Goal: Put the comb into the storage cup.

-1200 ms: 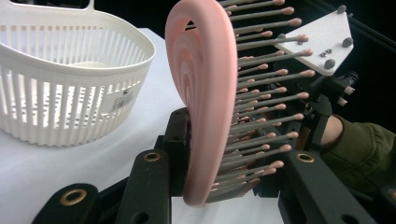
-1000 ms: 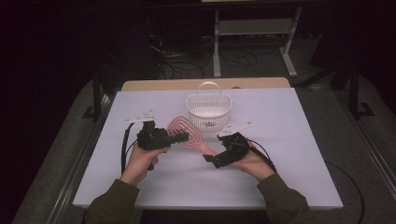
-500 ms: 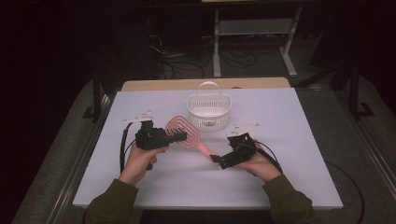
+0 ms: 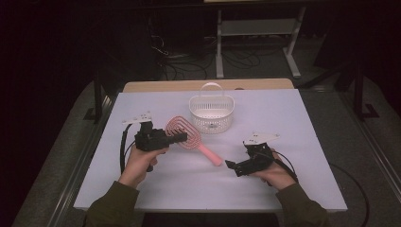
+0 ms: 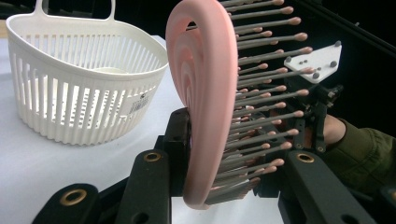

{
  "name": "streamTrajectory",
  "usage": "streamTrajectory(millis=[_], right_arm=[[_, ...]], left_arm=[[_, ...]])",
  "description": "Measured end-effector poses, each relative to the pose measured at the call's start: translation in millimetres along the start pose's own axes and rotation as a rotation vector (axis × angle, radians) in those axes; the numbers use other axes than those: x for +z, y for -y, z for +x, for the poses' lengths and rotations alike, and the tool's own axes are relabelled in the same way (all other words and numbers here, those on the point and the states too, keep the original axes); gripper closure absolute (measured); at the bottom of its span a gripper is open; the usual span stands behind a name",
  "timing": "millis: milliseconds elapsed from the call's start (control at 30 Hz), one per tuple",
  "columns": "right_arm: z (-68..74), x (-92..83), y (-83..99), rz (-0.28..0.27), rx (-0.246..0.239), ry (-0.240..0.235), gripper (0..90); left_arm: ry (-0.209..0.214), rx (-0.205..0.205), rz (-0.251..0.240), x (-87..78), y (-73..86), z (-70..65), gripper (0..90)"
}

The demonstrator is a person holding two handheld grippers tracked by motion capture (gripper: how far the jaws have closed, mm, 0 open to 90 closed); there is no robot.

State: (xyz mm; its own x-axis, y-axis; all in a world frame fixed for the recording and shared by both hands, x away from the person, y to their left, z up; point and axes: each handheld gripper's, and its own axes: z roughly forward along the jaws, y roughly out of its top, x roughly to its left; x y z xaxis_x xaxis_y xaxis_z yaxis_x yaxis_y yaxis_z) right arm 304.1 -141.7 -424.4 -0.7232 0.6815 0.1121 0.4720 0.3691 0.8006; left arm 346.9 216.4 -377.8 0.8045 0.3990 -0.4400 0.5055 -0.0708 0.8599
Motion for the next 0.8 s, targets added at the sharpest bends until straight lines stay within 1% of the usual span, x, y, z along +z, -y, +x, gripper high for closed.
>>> streamTrajectory(millis=[67, 167, 433, 567, 667, 800], right_arm=[[-1.4, -2.3, 5.3, 0.011, 0.003, 0.007, 0.0], [-3.4, -6.4, 12.4, 0.013, 0.008, 0.010, 0.0], [-8.6, -17.7, 26.6, 0.006, 0.010, 0.035, 0.0], [-11.6, -23.7, 33.8, 0.003, 0.021, 0.042, 0.0], [-12.5, -27.1, 38.8, 0.007, 0.008, 0.050, 0.0], [-12.7, -30.0, 43.3, 0.009, 0.012, 0.055, 0.0]], left_arm=[[0.001, 0.000, 0.000, -0.1, -0.1, 0.0, 65.6], [0.000, -0.002, 0.001, -0.4, -0.1, 0.2, 65.6], [-0.001, -0.002, 0.000, -1.3, -0.3, 0.5, 65.6], [0.000, 0.000, 0.000, -1.4, -0.4, 0.3, 65.6], [0.000, -0.001, -0.001, -1.2, -0.5, 0.2, 65.6], [0.001, -0.005, -0.004, -1.5, -0.6, 0.6, 65.6]])
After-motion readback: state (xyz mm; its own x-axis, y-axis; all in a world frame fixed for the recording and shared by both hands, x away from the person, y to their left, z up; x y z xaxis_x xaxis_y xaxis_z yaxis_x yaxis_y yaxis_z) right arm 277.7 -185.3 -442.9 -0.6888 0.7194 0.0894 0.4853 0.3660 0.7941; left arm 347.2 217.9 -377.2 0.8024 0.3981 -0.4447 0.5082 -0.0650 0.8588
